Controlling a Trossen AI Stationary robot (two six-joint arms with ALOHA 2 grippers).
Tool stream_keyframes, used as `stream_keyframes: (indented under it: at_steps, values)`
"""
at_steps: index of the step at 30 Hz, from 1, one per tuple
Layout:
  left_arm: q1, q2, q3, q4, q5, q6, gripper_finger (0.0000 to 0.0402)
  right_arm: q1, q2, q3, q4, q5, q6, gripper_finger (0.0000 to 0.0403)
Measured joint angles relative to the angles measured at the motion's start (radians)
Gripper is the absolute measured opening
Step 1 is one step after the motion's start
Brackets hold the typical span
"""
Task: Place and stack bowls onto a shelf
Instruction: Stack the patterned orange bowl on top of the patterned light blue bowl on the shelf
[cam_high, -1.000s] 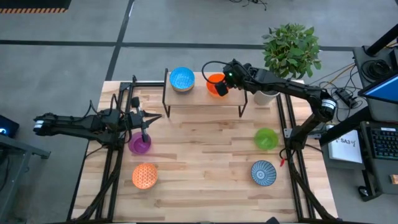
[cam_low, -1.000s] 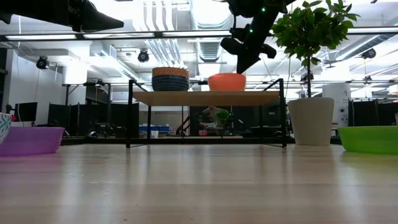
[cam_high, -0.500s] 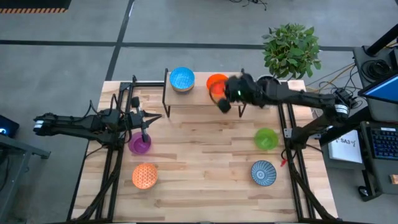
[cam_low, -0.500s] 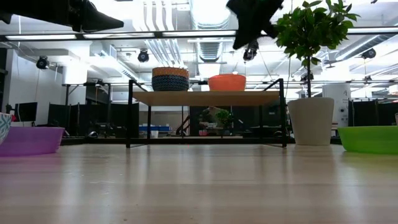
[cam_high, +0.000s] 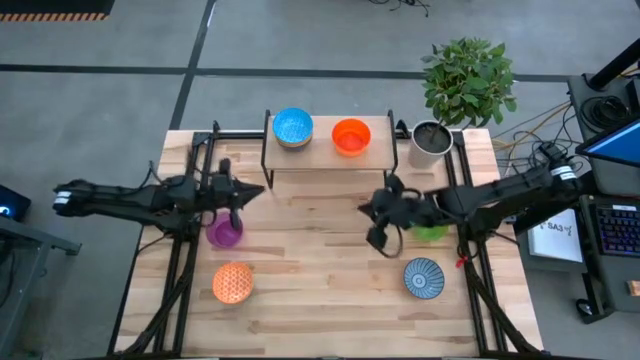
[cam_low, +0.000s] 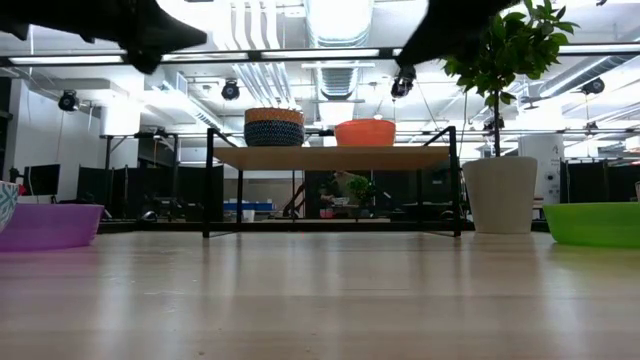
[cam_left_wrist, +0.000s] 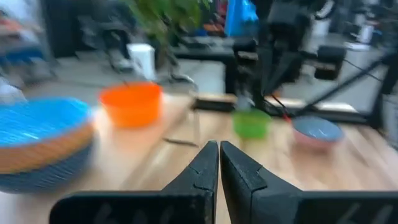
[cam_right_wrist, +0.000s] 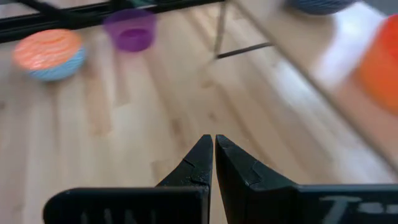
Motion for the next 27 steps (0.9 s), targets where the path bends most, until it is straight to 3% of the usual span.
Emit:
stream_keyframes:
  at_steps: [5, 9, 15, 20, 27]
  values:
    - [0.000, 0.086, 0.034, -0.041, 0.191, -0.099, 0.0000, 0.070, -0.035, -0.139, 0.143, 0.000, 0.000, 0.0009]
    - [-0.005, 0.185, 0.143, -0.218, 0.310, -0.158, 0.0000, 0.096, -0.040, -0.214, 0.239, 0.000, -0.001, 0.0009]
    - [-0.064, 0.393, 0.372, -0.676, 0.311, -0.215, 0.0000, 0.105, -0.038, -0.283, 0.317, 0.001, 0.000, 0.0009]
    - [-0.141, 0.587, 0.538, -0.936, 0.308, -0.218, 0.0000, 0.106, -0.038, -0.315, 0.350, 0.000, 0.000, 0.0009]
    - [-0.220, 0.773, 0.642, -1.264, 0.316, -0.153, 0.0000, 0.106, -0.037, -0.326, 0.359, 0.000, 0.000, 0.0009]
